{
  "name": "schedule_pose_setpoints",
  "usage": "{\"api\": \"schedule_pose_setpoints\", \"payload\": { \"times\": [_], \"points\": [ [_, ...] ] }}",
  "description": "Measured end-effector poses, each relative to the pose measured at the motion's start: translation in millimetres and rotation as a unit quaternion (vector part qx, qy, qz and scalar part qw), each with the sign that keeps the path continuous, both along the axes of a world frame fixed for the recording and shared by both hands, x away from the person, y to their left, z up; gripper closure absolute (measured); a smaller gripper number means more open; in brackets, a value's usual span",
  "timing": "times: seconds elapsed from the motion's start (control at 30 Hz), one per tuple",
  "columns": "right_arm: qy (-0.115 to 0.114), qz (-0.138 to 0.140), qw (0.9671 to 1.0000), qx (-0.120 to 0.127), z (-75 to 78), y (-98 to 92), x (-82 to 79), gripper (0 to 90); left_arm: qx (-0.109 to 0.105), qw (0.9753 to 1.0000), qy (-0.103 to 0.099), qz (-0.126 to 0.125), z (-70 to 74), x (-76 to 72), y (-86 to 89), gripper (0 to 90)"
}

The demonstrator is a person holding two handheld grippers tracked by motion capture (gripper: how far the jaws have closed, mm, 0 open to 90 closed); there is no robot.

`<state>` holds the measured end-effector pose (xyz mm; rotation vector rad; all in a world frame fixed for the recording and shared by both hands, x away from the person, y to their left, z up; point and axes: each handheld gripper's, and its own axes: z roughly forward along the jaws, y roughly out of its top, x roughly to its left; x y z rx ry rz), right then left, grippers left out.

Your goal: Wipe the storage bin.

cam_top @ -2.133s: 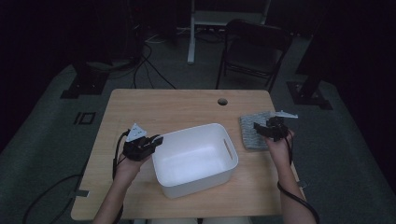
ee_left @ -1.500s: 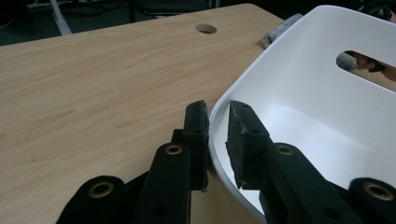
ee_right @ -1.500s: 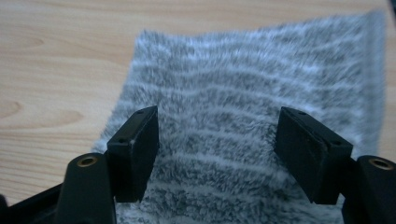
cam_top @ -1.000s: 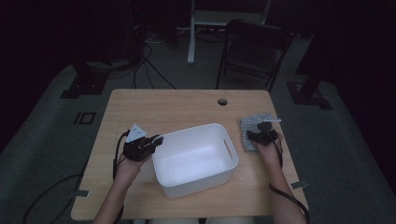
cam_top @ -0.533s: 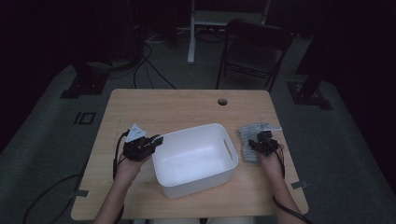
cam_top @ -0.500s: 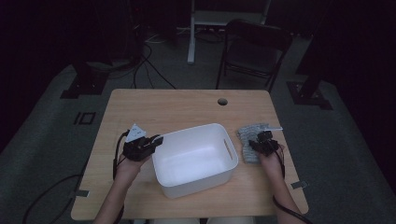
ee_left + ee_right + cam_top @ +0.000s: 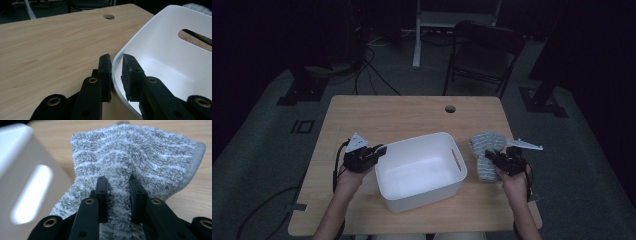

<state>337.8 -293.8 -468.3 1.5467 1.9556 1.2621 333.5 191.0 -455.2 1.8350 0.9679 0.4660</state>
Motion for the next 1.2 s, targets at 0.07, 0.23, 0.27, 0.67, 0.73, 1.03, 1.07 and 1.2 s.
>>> {"api": "schedule_pose_setpoints", "payload": {
  "times": [0.07, 0.23, 0.27, 0.67, 0.73, 1.03, 1.07, 1.2],
  "points": [
    [-0.017, 0.009, 0.9996, 0.023, 10.3, -0.2, -12.0, 73.7, 0.001, 1.0000, 0.000, -0.001, 0.0, 0.0, 0.1, 77.5],
    [-0.066, 0.062, 0.9933, 0.072, 31.9, 11.4, -46.2, 73.5, 0.002, 1.0000, -0.001, 0.001, 0.2, -0.1, -0.6, 77.5],
    [-0.076, 0.074, 0.9909, 0.084, 34.4, 15.7, -53.4, 73.4, 0.002, 1.0000, -0.001, 0.001, 0.2, 0.0, -0.5, 77.5],
    [-0.088, 0.092, 0.9892, 0.071, 23.5, 37.6, -70.2, 72.6, -0.001, 1.0000, -0.001, 0.004, -0.2, -0.4, -0.9, 77.3],
    [-0.072, 0.099, 0.9898, 0.073, 16.3, 41.6, -66.9, 72.6, 0.000, 1.0000, -0.001, 0.005, -0.2, -0.4, -1.2, 77.3],
    [-0.072, 0.099, 0.9902, 0.068, 9.7, 50.2, -63.7, 73.8, 0.010, 0.9998, -0.007, 0.014, -0.2, -1.3, -4.3, 77.2],
    [-0.069, 0.100, 0.9902, 0.069, 9.0, 50.4, -63.0, 74.1, 0.007, 0.9999, -0.006, 0.014, -0.4, -1.1, -3.9, 77.2],
    [-0.062, 0.104, 0.9898, 0.075, 6.9, 50.0, -61.2, 74.9, 0.005, 0.9997, -0.006, 0.022, -0.8, -1.7, -5.3, 77.0]
  ]
}}
